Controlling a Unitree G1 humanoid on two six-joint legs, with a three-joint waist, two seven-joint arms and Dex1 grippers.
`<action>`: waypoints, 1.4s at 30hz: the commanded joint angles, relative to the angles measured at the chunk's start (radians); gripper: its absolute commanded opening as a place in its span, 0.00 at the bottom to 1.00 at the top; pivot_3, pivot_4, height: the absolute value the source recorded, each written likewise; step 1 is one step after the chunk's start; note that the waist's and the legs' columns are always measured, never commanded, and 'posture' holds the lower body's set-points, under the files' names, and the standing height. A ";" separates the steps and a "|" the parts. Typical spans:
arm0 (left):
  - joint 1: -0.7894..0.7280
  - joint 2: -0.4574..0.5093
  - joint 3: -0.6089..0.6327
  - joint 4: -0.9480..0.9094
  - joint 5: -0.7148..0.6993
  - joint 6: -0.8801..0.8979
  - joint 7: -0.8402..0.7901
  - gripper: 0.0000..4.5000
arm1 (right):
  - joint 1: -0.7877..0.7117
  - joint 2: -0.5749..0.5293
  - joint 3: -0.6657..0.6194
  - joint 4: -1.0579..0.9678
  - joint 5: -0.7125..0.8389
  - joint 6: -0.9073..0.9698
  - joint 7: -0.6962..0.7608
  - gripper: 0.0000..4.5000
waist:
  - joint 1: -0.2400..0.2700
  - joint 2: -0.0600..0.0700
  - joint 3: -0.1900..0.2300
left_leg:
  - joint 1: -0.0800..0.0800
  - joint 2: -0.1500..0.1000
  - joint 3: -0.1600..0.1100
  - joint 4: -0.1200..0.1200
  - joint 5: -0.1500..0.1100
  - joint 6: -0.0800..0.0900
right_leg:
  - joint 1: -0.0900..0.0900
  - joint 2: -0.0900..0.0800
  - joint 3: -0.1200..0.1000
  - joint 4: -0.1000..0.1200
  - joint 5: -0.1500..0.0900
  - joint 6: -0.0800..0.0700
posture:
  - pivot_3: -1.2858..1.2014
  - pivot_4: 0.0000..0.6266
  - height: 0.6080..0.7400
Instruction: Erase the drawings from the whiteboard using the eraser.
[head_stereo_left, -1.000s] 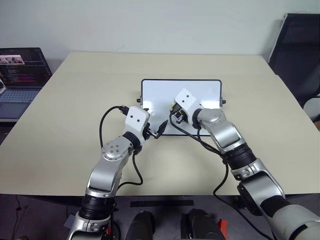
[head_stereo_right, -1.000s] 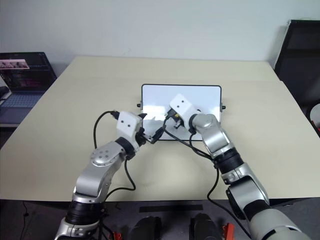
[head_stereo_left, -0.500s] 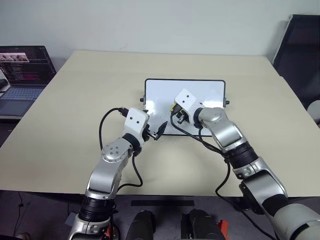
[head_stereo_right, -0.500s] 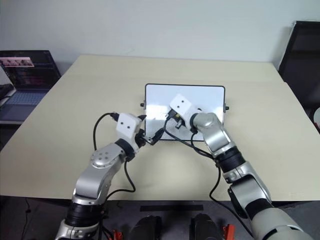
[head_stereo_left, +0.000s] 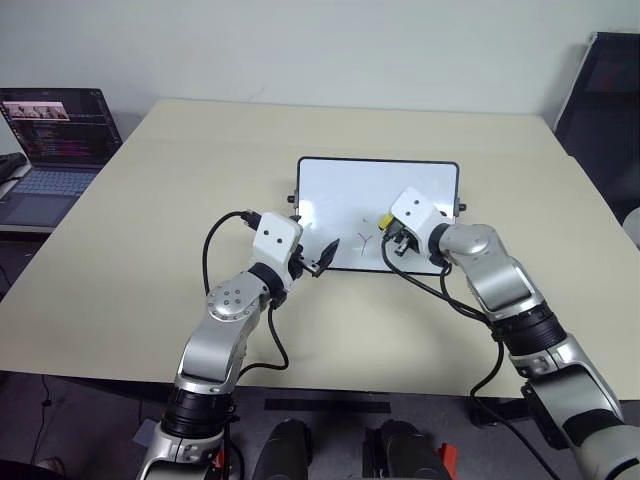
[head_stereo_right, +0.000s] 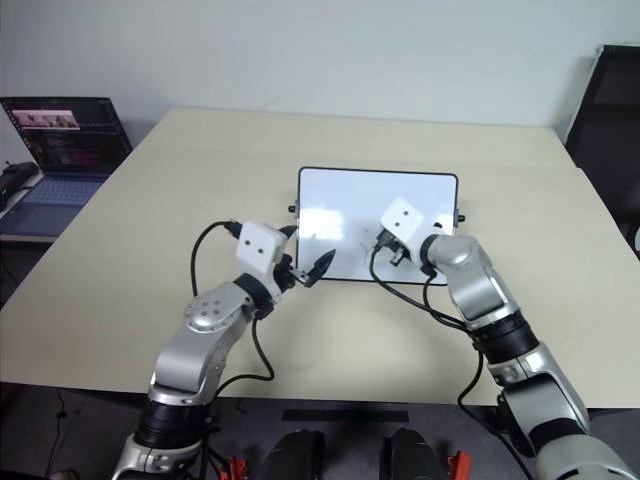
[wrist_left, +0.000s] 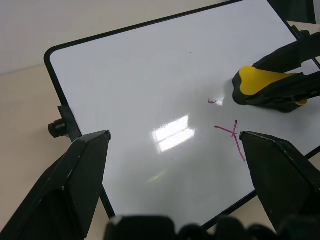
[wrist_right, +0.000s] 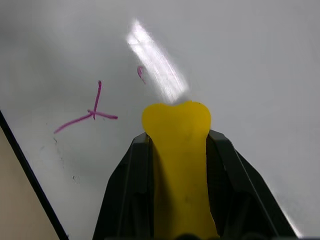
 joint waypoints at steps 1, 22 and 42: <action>-0.012 -0.004 0.001 -0.012 -0.008 -0.030 -0.006 1.00 | 0.034 -0.027 -0.025 0.011 -0.016 0.061 -0.007 0.24 | 0.000 0.000 0.000 | 0.000 0.000 0.000 0.000 0.000 0.000 | 0.000 0.000 0.000 0.000 0.000 0.000 | 0.52 0.24 1.00; 0.000 -0.001 0.007 -0.023 -0.008 -0.029 0.005 1.00 | -0.183 0.231 0.041 0.235 -0.025 -0.043 -0.046 0.24 | -0.030 0.000 0.000 | 0.004 0.002 0.002 -0.001 0.000 0.000 | 0.000 0.004 0.005 0.001 0.001 0.000 | 0.52 0.24 1.00; -0.010 -0.006 -0.002 -0.024 -0.010 -0.018 0.004 1.00 | -0.119 0.055 0.013 0.233 -0.042 -0.082 -0.010 0.24 | 0.000 0.000 0.000 | 0.000 0.000 0.000 -0.001 0.000 0.000 | -0.002 0.001 0.002 0.000 0.002 0.000 | 0.52 0.24 1.00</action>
